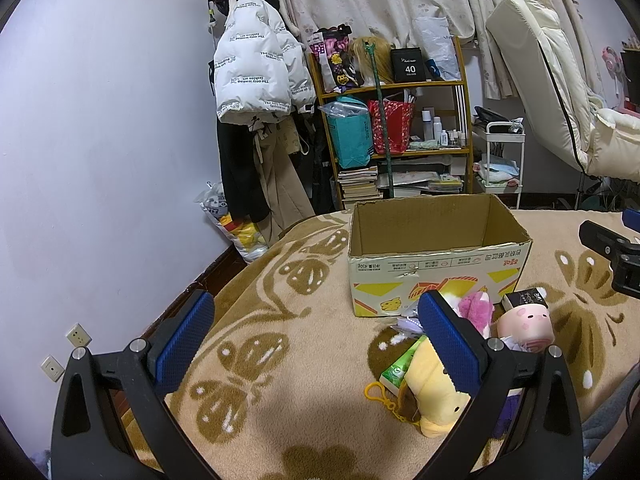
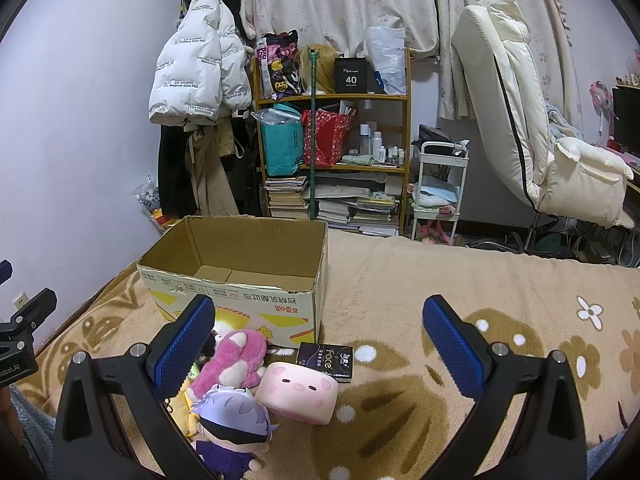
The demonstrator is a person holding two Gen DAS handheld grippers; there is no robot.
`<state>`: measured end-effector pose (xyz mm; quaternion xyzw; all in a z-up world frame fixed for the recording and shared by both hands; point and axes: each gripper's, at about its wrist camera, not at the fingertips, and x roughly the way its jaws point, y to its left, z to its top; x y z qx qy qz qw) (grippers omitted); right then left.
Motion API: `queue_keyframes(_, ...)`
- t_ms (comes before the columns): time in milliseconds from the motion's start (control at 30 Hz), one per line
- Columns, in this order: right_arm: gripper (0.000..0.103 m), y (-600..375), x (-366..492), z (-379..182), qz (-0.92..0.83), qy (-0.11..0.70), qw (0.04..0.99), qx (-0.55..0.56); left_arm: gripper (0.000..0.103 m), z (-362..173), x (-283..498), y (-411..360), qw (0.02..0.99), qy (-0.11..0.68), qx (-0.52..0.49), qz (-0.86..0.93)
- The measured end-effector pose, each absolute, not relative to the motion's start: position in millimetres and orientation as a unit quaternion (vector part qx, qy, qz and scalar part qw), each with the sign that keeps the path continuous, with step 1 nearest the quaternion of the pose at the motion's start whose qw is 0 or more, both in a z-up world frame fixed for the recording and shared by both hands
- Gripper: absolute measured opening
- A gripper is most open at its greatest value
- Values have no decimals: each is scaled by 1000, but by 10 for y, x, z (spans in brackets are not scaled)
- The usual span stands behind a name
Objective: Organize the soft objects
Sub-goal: 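Lower left tool onto yellow plush dog while right tool reaches white-haired doll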
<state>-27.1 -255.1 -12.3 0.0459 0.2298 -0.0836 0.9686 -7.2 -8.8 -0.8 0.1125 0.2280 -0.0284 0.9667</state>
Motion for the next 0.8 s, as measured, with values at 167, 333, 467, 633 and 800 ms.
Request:
queue_keyframes(167, 103, -2538, -253, -140, -82, 233, 968, 46, 101, -9, -75, -91, 966, 230, 113, -31)
queue_keyframes(333, 103, -2473, -186, -367, -72, 254, 964, 35, 101, -21, -56, -114, 964, 238, 115, -39)
queue_keyframes(467, 103, -2420, -174, -418, -61, 270, 961, 32, 101, -48, -44, -147, 961, 243, 121, -47)
queue_keyframes(633, 103, -2443, -136, -402, -47, 299, 952, 40, 101, -100, -4, -216, 956, 254, 133, -54)
queue_keyframes(800, 103, -2445, -65, -467, -35, 341, 938, 46, 101, -171, 28, -297, 949, 268, 149, -67)
